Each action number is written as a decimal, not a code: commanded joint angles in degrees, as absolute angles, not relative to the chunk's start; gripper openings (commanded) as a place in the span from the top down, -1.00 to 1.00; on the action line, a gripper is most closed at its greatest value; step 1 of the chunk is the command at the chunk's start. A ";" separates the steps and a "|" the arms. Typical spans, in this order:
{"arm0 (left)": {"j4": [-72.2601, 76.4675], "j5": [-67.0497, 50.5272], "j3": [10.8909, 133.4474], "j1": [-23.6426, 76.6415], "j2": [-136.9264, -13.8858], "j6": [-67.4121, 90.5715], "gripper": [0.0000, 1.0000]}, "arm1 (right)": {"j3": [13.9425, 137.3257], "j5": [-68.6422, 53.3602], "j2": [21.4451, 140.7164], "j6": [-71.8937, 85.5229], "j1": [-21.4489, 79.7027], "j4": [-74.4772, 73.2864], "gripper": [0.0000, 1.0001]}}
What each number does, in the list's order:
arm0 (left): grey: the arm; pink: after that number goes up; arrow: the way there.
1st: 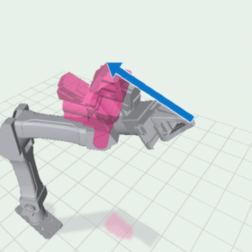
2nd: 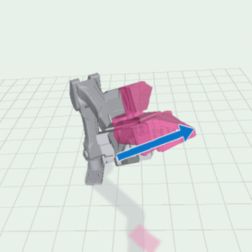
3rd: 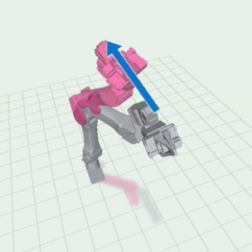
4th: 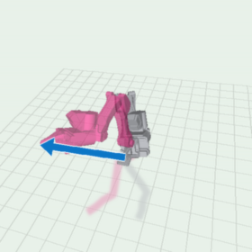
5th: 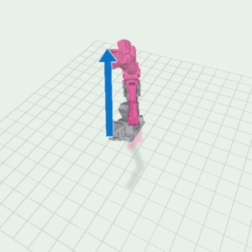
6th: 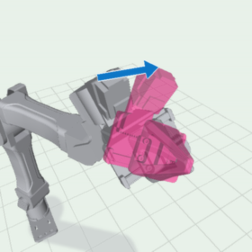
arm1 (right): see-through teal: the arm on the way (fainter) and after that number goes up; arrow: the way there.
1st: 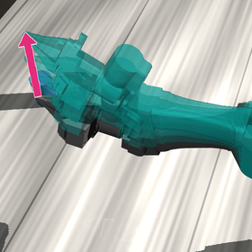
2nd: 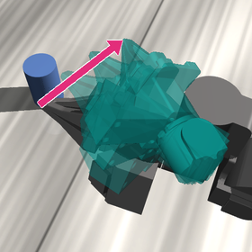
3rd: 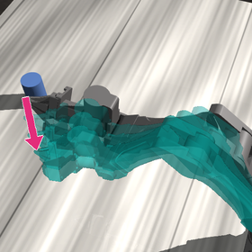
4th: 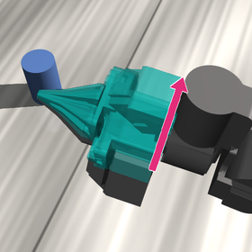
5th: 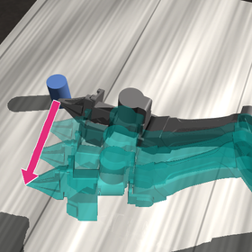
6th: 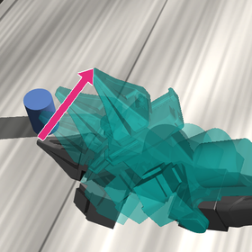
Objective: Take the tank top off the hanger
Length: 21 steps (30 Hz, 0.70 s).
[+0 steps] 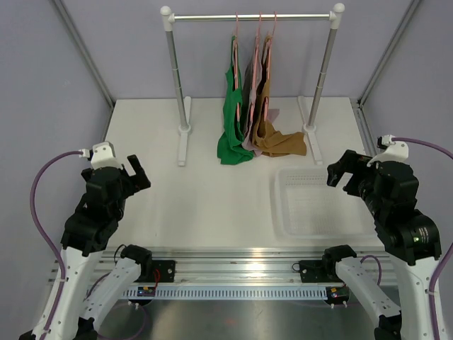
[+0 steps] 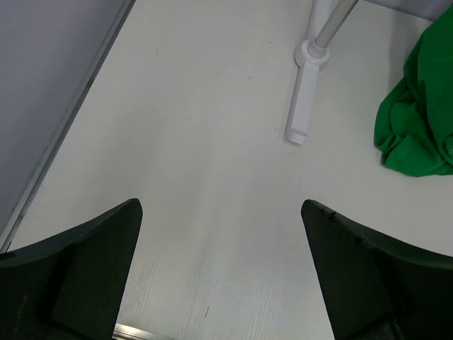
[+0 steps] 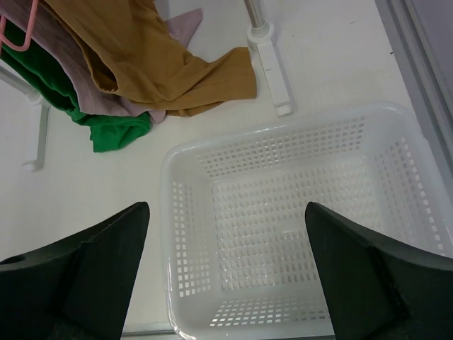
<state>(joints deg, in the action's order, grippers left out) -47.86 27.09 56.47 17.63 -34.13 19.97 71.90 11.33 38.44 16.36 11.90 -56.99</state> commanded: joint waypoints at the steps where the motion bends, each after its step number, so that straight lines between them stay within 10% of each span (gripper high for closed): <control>1: -45.79 25.41 58.35 17.31 -35.06 21.62 -0.98 | 72.07 10.55 36.66 17.58 12.22 -54.49 -0.99; 21: -35.24 10.36 95.94 31.55 -75.21 28.04 -0.98 | 64.86 -7.12 35.68 23.38 12.30 -48.69 -0.99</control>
